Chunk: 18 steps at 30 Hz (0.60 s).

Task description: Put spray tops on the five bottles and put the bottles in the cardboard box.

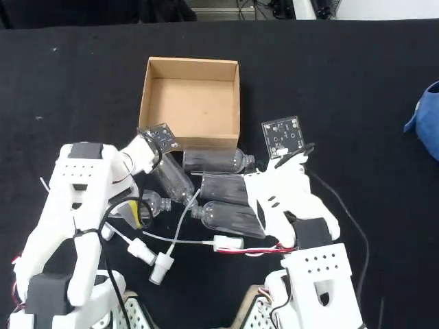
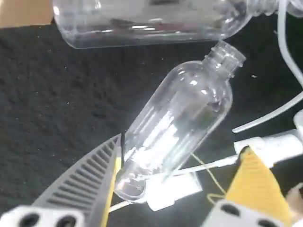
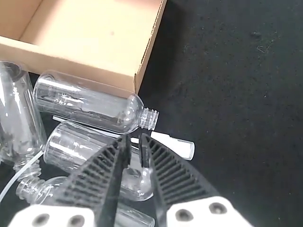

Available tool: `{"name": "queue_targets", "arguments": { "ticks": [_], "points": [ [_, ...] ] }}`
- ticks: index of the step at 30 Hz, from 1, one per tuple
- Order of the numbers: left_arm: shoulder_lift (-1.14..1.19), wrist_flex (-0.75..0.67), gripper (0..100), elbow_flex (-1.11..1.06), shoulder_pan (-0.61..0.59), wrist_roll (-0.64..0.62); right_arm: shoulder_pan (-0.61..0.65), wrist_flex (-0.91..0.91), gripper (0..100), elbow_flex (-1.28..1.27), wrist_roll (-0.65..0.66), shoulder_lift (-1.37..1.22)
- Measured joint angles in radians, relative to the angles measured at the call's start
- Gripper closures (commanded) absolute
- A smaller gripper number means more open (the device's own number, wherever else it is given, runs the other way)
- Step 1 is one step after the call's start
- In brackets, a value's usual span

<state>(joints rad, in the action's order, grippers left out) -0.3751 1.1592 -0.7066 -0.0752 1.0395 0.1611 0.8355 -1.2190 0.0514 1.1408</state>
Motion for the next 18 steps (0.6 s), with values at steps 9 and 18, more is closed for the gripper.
{"name": "queue_targets", "arguments": {
  "ticks": [9, 18],
  "points": [
    [0.084, -0.087, 74, -0.035, -0.034, 0.011, 0.0, 0.0, 97.2, 0.0, 0.0, 0.0],
    [0.089, -0.247, 77, -0.123, -0.035, 0.011, 0.0, 0.0, 97.2, 0.0, 0.0, 0.0]
  ]
}}
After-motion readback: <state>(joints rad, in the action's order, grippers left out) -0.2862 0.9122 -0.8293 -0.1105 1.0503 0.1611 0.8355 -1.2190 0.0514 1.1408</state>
